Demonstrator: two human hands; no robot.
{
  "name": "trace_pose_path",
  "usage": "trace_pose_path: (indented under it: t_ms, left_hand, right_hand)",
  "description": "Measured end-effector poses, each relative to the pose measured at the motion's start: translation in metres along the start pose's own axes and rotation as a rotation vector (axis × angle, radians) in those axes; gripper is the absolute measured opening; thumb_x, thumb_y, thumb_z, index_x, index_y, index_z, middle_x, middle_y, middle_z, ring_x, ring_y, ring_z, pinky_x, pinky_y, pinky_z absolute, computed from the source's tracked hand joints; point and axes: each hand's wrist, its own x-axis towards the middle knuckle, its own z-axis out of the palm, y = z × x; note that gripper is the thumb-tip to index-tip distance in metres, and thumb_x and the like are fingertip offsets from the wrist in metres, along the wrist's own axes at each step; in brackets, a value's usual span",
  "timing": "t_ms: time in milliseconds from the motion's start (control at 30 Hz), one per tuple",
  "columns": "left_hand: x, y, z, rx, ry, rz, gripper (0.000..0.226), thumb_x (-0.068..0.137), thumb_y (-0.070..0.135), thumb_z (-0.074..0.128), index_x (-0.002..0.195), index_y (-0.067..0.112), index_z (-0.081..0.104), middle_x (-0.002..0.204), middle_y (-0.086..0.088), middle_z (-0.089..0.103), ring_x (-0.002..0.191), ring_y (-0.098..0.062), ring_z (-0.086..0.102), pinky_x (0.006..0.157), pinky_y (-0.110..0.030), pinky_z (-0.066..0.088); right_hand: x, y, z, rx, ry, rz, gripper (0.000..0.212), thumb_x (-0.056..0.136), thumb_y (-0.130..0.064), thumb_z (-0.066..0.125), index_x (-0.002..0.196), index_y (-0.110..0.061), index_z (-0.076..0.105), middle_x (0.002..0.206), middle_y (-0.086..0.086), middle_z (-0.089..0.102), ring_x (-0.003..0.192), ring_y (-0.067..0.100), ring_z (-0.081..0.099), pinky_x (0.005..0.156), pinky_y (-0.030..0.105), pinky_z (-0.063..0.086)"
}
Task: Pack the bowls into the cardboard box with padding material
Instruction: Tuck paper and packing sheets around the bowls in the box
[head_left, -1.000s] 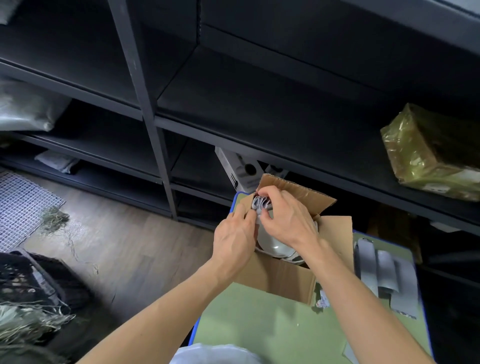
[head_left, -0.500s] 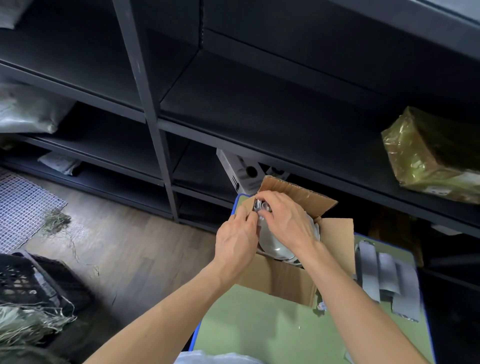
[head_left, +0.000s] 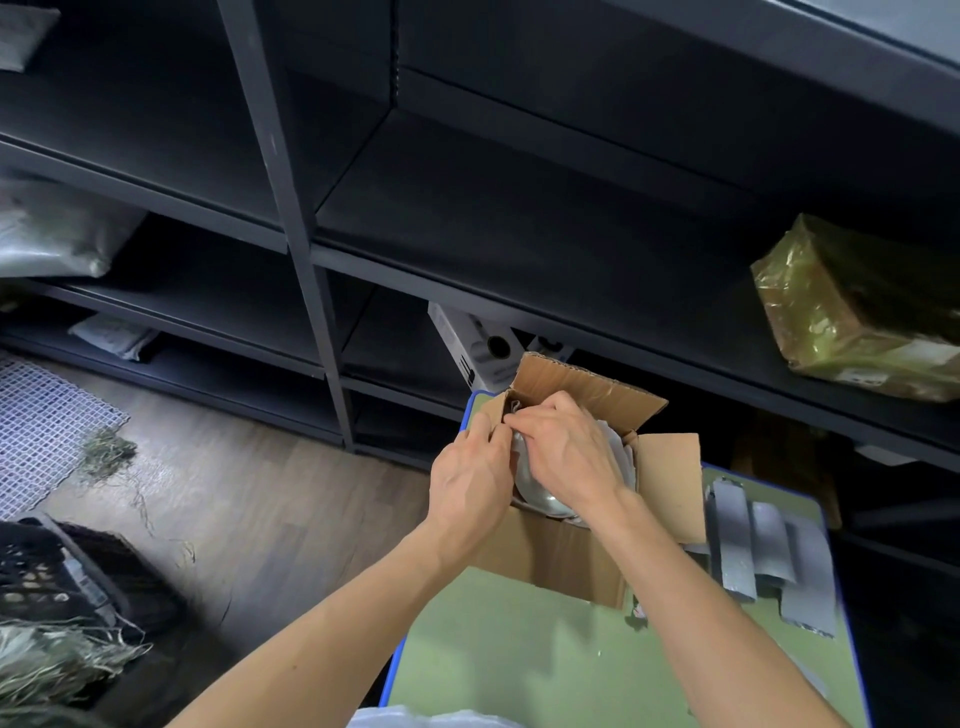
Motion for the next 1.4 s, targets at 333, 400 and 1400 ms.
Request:
trace_pose_path:
  t_ms: [333,400,1400]
  left_hand:
    - [-0.003,0.002,-0.008,-0.013,-0.032,0.011,0.021,0.074,0.015,0.077,0.089,0.016,0.063,0.080,0.001,0.053,0.059,-0.013,0.027,0.047,-0.025,0.019]
    - [-0.004,0.001,-0.010,-0.027,-0.040,0.015,0.020,0.078,0.016,0.072,0.096,0.017,0.063,0.085,0.001,0.054,0.062,-0.013,0.031,0.049,-0.025,0.023]
    - [-0.023,-0.013,-0.034,-0.050,-0.083,0.059,0.017,0.096,0.025,0.052,0.087,0.021,0.065,0.085,0.006,0.044,0.066,-0.019,0.048,0.050,-0.038,0.046]
  right_hand:
    - [-0.007,-0.010,-0.008,-0.029,-0.064,0.042,0.036,0.092,-0.008,0.056,0.121,-0.023,0.071,0.118,-0.010,0.070,0.107,0.018,0.052,0.092,0.034,0.042]
    - [-0.009,-0.014,-0.011,0.020,-0.082,0.056,0.033,0.092,-0.006,0.054,0.118,-0.019,0.072,0.114,-0.006,0.070,0.106,0.022,0.052,0.093,0.037,0.043]
    - [-0.046,-0.001,-0.006,0.159,0.136,0.191,0.031,0.093,-0.004,0.054,0.107,-0.020,0.076,0.110,-0.010,0.072,0.105,0.013,0.051,0.101,0.020,0.031]
